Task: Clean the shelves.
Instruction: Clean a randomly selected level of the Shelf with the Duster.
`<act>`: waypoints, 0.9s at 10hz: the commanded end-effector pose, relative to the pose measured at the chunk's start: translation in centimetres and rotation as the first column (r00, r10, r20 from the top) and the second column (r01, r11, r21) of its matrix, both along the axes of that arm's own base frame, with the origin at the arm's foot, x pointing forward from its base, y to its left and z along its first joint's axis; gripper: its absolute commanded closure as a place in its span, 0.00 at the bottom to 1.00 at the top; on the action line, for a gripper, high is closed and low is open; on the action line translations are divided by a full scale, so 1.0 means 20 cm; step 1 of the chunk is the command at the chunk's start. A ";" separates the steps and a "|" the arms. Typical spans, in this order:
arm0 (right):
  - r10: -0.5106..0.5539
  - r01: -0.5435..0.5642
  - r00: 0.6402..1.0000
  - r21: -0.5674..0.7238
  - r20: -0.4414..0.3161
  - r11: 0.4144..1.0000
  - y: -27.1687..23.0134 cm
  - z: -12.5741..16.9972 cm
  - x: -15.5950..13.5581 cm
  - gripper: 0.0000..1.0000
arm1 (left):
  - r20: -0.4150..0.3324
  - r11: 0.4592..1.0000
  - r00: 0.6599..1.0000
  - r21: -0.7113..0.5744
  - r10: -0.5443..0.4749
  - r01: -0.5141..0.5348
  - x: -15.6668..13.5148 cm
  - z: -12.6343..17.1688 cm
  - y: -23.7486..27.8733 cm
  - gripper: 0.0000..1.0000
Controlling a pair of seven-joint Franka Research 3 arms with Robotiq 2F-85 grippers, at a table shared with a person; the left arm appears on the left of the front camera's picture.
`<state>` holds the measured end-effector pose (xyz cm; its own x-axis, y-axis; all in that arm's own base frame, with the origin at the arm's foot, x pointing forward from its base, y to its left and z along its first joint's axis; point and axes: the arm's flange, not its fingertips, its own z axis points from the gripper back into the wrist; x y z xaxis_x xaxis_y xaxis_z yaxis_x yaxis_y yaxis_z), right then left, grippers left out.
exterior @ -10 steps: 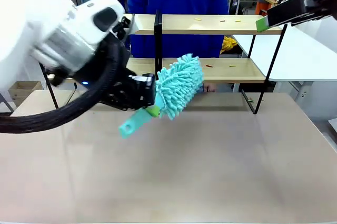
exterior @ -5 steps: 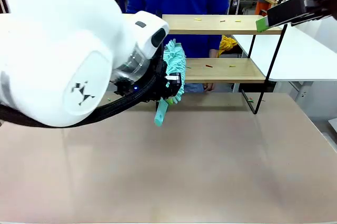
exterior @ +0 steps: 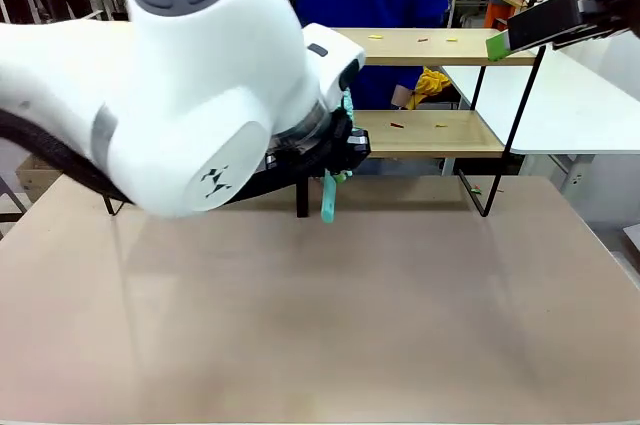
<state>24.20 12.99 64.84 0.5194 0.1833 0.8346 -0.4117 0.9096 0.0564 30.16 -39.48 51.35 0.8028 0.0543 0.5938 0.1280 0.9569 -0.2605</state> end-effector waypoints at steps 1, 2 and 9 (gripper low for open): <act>-0.011 0.011 1.000 0.007 -0.001 1.000 0.00 0.00 0.00 0.00 | 0.018 1.000 0.999 0.011 0.030 -0.030 0.11 0.00 -0.15 0.87; -0.011 0.011 1.000 0.007 -0.001 1.000 0.00 0.00 0.00 0.00 | 0.020 0.999 0.999 0.016 0.039 -0.039 0.16 0.00 -0.19 0.87; -0.011 0.011 1.000 0.007 -0.001 1.000 0.00 0.00 0.00 0.00 | -0.044 0.992 0.997 0.113 0.061 -0.055 0.35 -0.12 -0.38 0.87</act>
